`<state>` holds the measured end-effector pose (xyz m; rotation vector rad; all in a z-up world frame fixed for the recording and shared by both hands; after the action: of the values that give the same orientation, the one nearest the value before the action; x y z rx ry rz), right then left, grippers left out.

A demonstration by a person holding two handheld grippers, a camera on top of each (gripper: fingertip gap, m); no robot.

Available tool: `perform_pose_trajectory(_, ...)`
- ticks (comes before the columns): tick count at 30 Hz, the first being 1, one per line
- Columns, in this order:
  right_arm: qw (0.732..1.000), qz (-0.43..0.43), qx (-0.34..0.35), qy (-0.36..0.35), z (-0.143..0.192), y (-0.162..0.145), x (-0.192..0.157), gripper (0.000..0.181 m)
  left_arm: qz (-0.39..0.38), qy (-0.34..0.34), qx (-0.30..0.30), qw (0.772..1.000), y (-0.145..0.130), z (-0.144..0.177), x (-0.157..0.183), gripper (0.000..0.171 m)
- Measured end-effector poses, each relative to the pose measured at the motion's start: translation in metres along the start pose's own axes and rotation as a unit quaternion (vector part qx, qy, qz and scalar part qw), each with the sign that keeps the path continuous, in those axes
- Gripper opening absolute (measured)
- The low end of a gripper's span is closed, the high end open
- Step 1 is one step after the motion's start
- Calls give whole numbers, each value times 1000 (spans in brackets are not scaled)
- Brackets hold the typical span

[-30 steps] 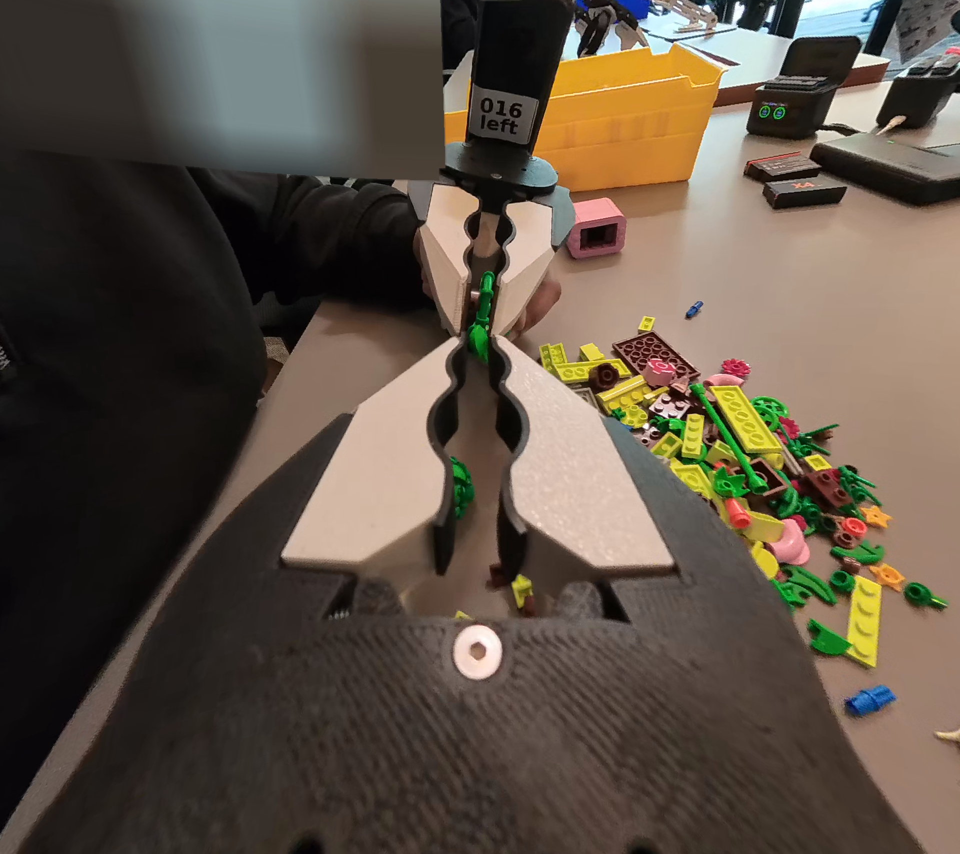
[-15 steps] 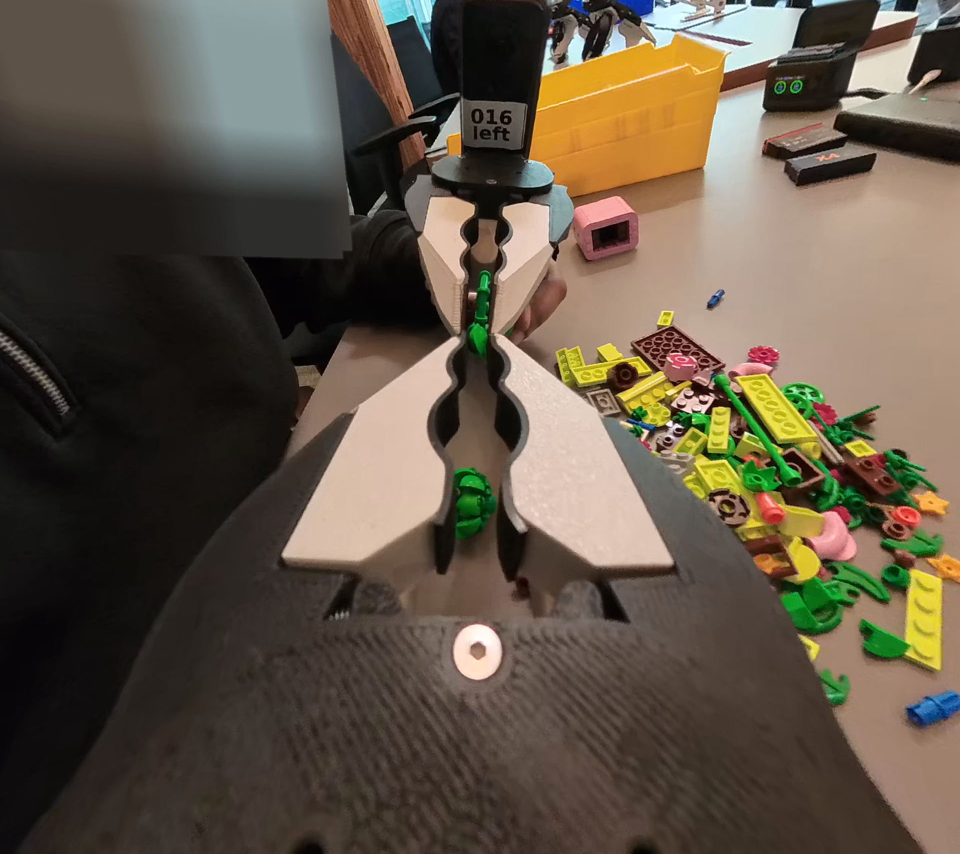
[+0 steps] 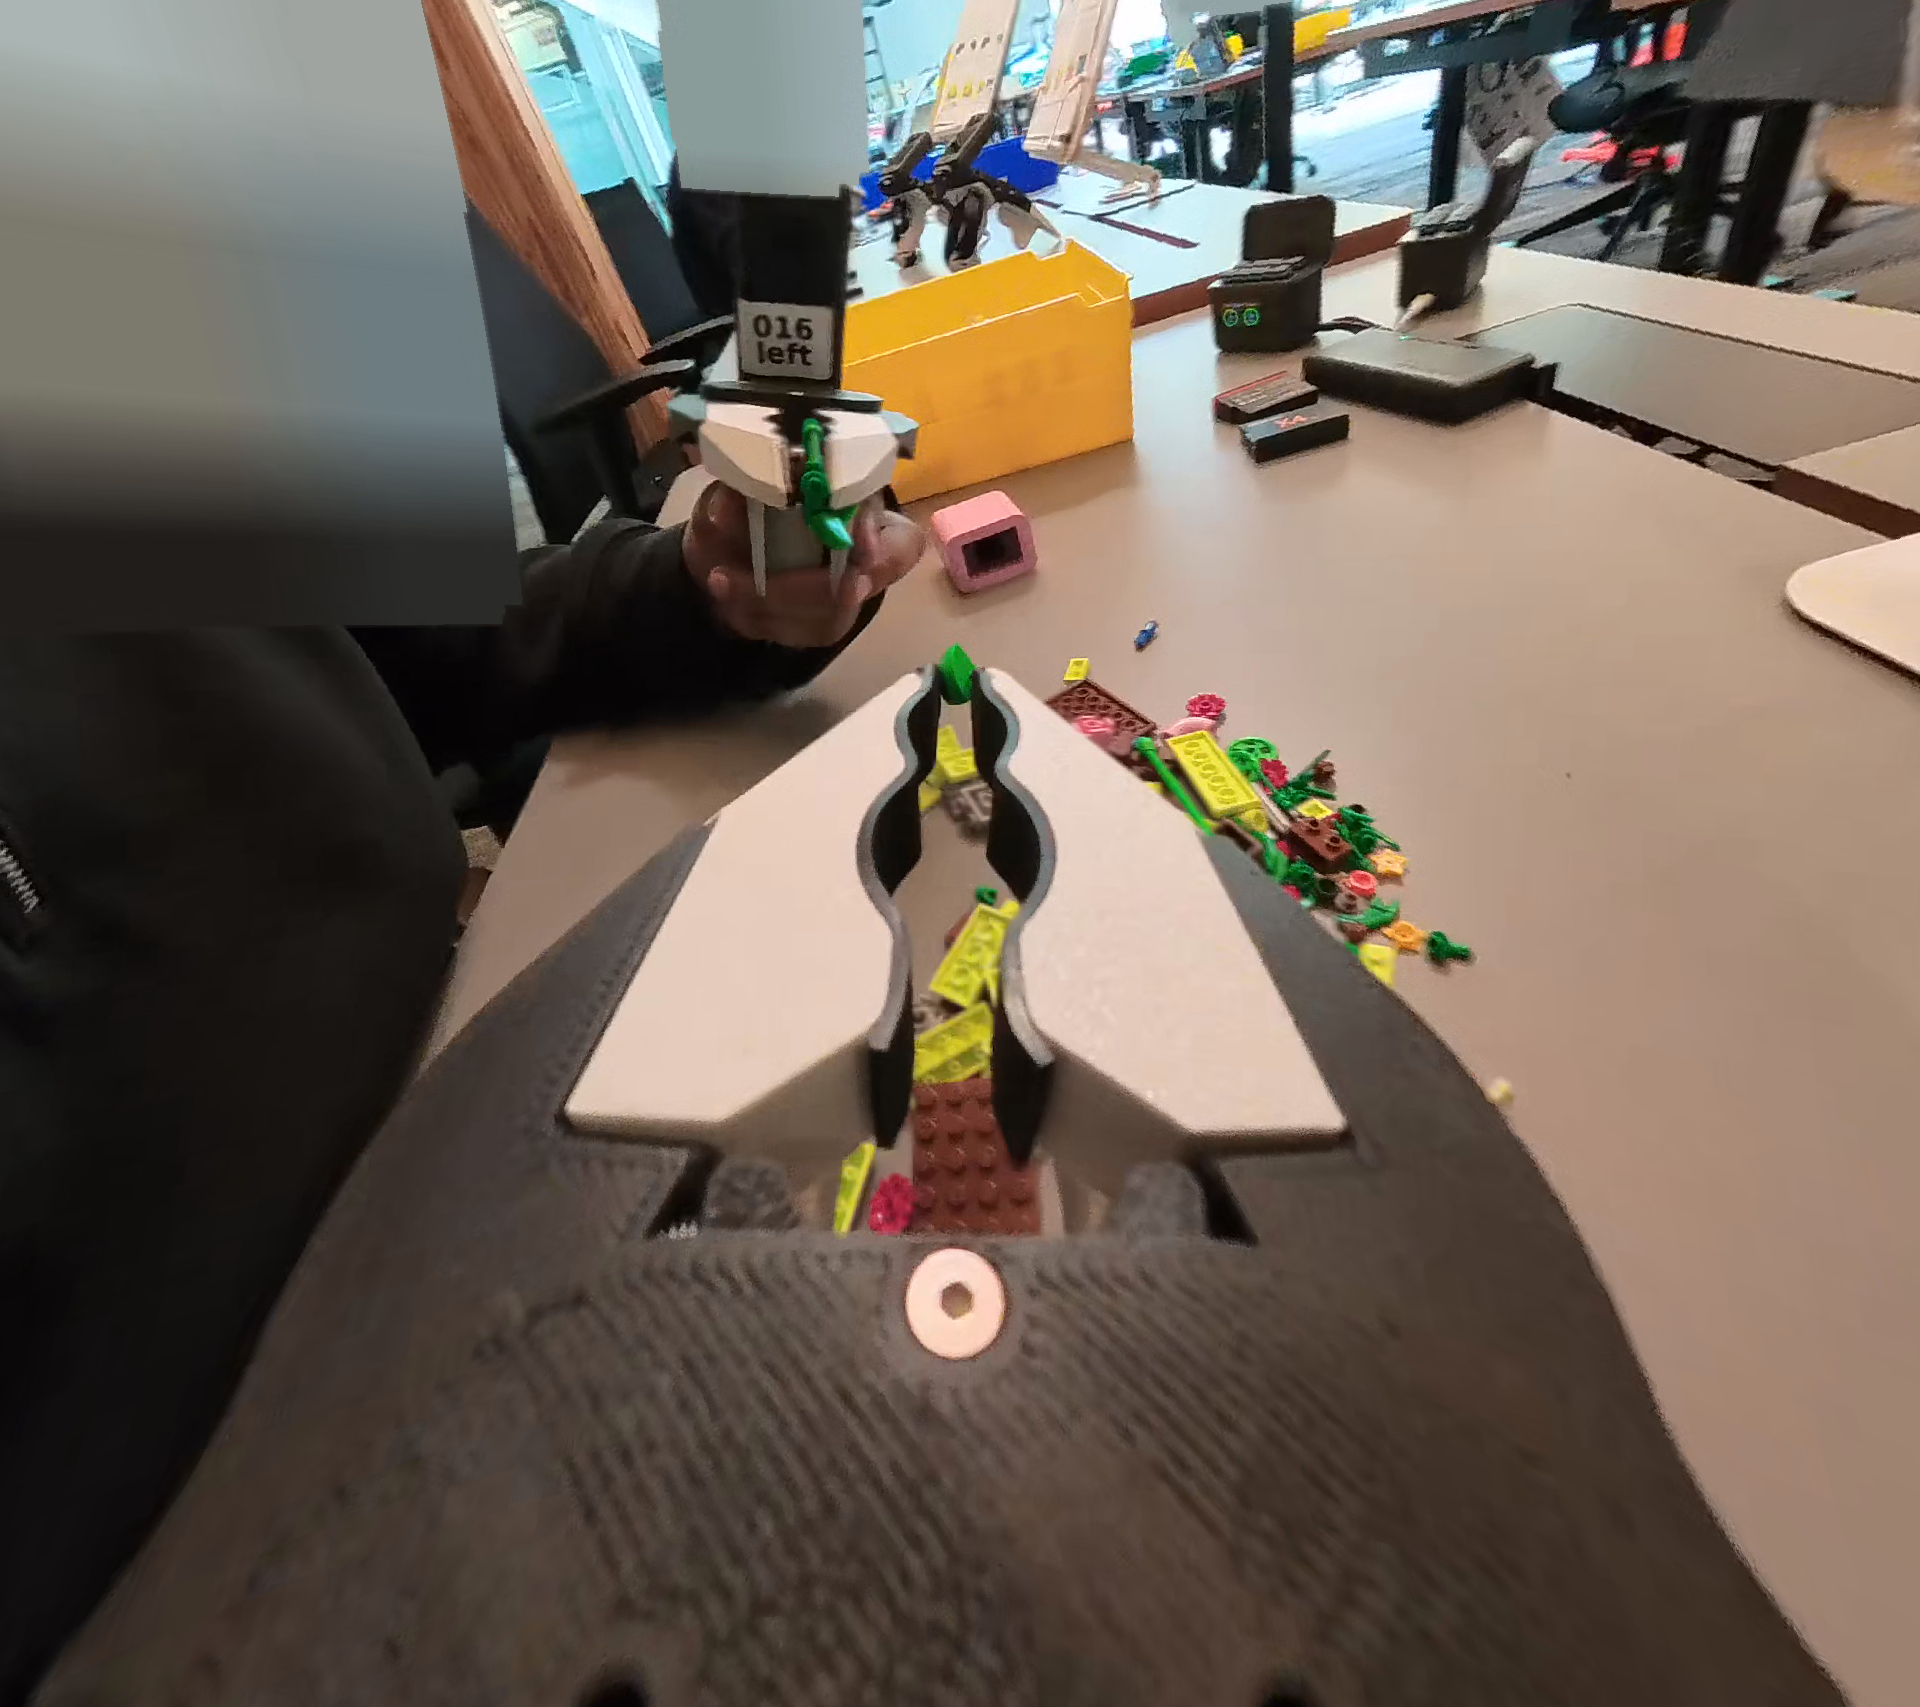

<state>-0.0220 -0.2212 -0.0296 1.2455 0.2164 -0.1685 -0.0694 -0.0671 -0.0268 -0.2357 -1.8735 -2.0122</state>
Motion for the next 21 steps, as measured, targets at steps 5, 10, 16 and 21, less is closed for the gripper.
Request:
perform_pose_trajectory(5,999,15,-36,7,-20,-9,-9,2,-4,3,-5,1000,-3,-1,-2,5)
perform_pose_trajectory(10,993,19,-107,-55,-32,-32,11,3,11,-1,-11,1000,-7,-5,-6,5)
perform_pose_trajectory(16,957,56,-234,-161,-42,-72,40,3,25,5,-44,999,-20,-15,-12,5)
perform_pose_trajectory(21,953,83,-222,-188,-43,-64,39,15,30,9,-70,997,-30,-22,-14,4)
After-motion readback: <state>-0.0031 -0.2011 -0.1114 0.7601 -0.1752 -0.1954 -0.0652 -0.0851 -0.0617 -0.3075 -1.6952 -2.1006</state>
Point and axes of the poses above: each gripper's, where its closed fingertips meet, z back along the fingers, y out of its top, x = y × z across the jaws, the point moved 4 cm from there along z, back along the fingers, and after that the axes turned 13 degrees about -x, right-handed, at the moved point
